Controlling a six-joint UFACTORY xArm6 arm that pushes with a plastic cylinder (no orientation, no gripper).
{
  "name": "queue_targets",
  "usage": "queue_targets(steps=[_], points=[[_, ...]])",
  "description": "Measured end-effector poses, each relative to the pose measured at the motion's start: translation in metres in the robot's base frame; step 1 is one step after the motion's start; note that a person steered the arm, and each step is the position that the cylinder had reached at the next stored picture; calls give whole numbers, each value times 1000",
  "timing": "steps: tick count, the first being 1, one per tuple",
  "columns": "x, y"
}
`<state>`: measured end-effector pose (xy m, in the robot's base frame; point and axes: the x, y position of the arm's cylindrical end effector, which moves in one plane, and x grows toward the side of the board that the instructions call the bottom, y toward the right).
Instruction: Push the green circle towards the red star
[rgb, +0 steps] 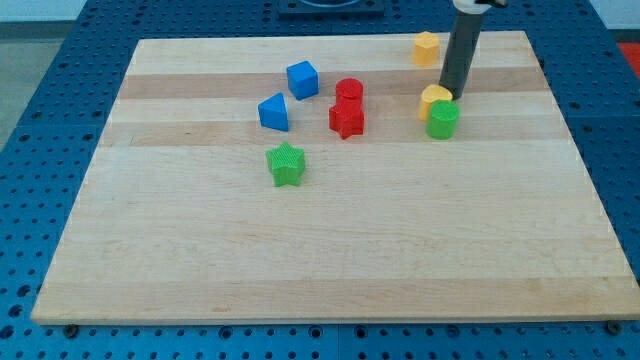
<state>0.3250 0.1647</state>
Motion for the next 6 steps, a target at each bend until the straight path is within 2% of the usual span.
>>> queue_targets(steps=[2,4,6], points=[[16,40],[47,4],[47,-32]])
